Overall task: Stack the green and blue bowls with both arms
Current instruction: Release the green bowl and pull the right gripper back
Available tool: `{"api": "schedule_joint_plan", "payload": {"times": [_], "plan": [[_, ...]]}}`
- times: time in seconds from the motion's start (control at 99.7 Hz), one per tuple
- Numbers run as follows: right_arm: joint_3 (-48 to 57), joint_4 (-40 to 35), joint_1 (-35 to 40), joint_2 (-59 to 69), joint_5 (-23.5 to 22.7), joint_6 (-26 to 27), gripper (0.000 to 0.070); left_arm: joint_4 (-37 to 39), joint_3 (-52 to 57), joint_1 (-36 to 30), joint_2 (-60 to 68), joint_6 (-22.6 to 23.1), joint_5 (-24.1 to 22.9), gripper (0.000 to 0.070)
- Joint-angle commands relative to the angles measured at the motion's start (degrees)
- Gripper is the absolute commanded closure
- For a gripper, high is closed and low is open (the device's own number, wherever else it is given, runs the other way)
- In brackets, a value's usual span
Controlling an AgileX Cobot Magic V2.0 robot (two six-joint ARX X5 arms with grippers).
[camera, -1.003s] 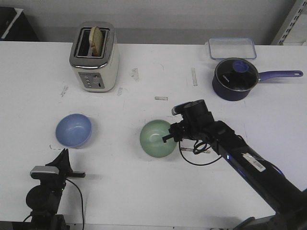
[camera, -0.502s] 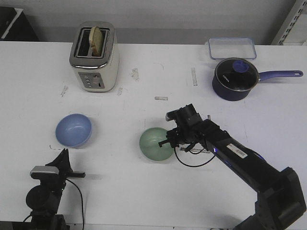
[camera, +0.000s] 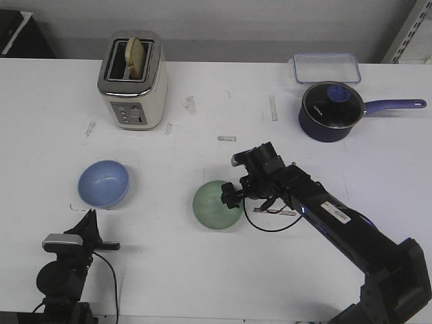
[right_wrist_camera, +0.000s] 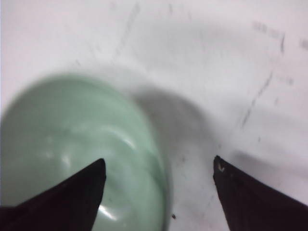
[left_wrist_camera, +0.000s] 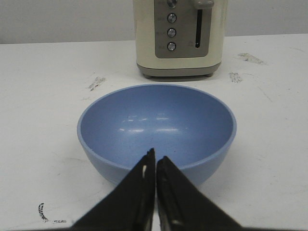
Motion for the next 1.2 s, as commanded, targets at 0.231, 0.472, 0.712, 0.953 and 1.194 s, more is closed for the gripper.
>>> {"api": "schedule_joint_plan", "payload": {"times": [0.231,0.472,0.712,0.953,1.194], "plan": [[4.1,2.6,-3.3,-9.0,0.8,-1.1,0.0453,0.7,-1.2,0.0,-0.1,-0.3,0.1,0.0697],[4.0,-0.1,-9.6,-18.8,11.6,-4.5,0.0695,0.8,-1.2,0.0,-0.1,-0.2,0.1,0.0697],[-2.8,-1.1,-18.2,-28.3,18.7,-8.8,0.0695,0.8,-1.2,0.0,-0.1,-0.2,0.1,0.0697],[-19.8,6.4,-26.1,-39.9,17.8,-13.1,0.0695,0.8,-1.2,0.0,-0.1,-1.0,0.1,0.0697],[-36.3,14.9,-28.1,-51.0,16.7,-13.5,0.0695,2.2,-1.0,0.0,-0.1,-3.3,0.0,0.0698]]}}
